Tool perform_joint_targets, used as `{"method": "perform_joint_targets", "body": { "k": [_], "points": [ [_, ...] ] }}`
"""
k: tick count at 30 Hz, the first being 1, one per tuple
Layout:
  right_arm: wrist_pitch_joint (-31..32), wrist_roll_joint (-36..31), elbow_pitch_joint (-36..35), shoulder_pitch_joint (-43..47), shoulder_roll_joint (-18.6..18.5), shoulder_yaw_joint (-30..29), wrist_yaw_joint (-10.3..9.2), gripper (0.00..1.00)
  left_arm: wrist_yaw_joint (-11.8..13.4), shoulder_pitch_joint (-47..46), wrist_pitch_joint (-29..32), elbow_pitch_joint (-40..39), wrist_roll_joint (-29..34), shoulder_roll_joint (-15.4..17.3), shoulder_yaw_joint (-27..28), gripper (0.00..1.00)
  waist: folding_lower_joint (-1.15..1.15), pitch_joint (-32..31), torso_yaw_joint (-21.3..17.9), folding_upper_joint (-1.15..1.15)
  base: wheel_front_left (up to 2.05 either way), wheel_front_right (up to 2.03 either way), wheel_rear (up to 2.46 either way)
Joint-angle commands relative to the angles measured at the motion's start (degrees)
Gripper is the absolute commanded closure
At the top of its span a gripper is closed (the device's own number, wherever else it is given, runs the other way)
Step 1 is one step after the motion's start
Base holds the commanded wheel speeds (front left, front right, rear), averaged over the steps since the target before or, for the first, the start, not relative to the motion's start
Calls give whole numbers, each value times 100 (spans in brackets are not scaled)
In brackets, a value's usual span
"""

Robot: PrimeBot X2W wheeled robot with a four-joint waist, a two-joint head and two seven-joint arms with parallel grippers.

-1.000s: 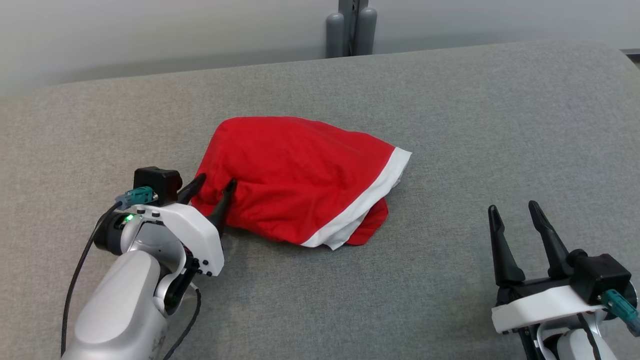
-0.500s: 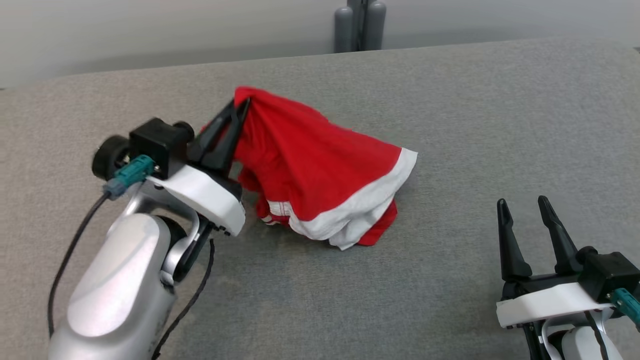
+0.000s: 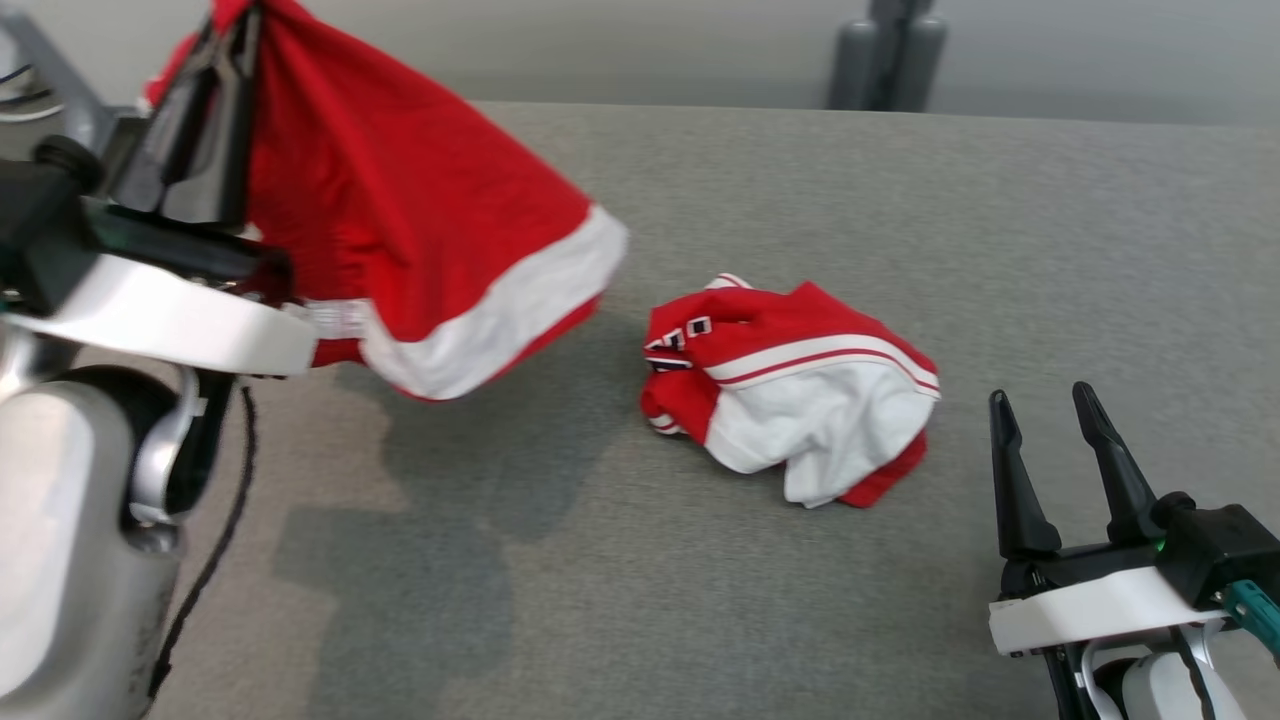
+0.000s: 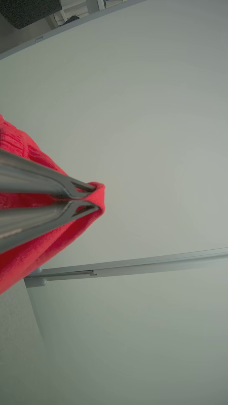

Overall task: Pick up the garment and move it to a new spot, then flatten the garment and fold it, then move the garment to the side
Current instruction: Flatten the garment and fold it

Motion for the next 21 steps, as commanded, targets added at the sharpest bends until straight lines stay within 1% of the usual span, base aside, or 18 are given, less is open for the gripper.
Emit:
{"method": "perform_joint_targets", "body": {
  "k": [1, 3, 6, 11, 15, 21],
  "points": [
    [-29, -31, -35, 27, -42, -39, 1, 0, 18, 77, -20, 0, -62, 39, 47, 100, 0, 24, 355, 0, 0, 0, 0],
    [-29, -52, -58, 25, -74, -17, 1, 0, 35, 135, -61, 95, -152, 99, 193, 100, 0, 53, 591, 0, 0, 0, 0],
    [-3, -69, -117, -10, -139, -25, 1, 0, 21, 189, -159, 289, -314, 106, 348, 100, 0, 122, 929, 0, 0, 0, 0],
    [159, -110, -274, -118, -255, -44, 1, 0, -98, 43, -446, 752, -530, 36, 489, 100, 0, 343, 1321, 0, 0, 0, 0],
    [314, -134, -454, -225, -372, -3, 1, 0, -177, -214, -781, 1333, -661, -37, 626, 100, 0, 598, 1423, 0, 0, 0, 0],
    [551, -161, -744, -409, -565, 138, 1, 0, -258, -704, -1228, 2556, -866, -75, 887, 100, 0, 1011, 1295, 0, 0, 0, 0]
  ]
}}
